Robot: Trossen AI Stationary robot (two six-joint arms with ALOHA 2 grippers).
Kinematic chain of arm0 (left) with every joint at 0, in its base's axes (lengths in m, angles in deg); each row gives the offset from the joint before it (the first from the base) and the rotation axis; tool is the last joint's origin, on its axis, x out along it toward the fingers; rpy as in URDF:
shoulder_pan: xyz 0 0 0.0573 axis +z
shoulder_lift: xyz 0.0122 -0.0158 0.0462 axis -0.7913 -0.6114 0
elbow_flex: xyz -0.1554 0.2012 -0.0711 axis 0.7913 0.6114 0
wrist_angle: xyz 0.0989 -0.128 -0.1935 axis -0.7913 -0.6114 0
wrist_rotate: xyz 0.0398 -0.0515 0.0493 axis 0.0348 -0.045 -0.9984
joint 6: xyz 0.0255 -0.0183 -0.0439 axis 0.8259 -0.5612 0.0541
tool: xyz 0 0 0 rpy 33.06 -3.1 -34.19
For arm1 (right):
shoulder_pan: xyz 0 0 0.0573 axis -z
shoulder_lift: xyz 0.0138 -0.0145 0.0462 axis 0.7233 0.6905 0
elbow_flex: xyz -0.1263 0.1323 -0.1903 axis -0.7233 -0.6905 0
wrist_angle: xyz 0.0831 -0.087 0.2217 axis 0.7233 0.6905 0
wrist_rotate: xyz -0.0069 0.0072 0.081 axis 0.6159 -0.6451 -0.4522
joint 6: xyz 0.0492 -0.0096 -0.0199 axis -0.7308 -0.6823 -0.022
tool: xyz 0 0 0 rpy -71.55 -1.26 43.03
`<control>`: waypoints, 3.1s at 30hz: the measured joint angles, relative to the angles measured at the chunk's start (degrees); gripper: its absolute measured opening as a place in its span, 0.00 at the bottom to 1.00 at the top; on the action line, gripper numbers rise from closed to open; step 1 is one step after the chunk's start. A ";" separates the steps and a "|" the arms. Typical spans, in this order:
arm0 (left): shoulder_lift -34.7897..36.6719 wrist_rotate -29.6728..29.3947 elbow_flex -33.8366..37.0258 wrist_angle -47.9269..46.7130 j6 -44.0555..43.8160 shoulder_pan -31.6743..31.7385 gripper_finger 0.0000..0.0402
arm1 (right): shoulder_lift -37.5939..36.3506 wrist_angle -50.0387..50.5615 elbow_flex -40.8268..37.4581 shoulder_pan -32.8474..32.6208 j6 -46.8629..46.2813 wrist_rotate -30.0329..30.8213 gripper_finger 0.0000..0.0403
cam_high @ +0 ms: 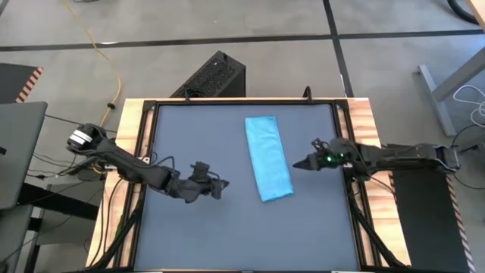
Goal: Roll towel
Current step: Roll the blue microfiber towel
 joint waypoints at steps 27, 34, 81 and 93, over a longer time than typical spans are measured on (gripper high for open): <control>-29.20 21.50 -9.27 28.86 -19.71 10.23 0.23 | 8.24 2.60 -6.86 -13.52 -16.67 16.65 0.50; -29.04 24.73 -7.77 28.77 -19.12 10.70 0.23 | 15.41 -4.84 -6.39 -13.45 -16.34 17.48 0.45; -7.15 21.13 -7.82 -9.65 8.09 13.29 0.23 | 59.19 -16.45 20.61 -21.08 -5.85 15.47 0.41; -5.64 21.49 -7.80 -12.96 15.20 14.12 0.23 | 56.66 -8.92 20.76 -21.82 -3.59 15.53 0.41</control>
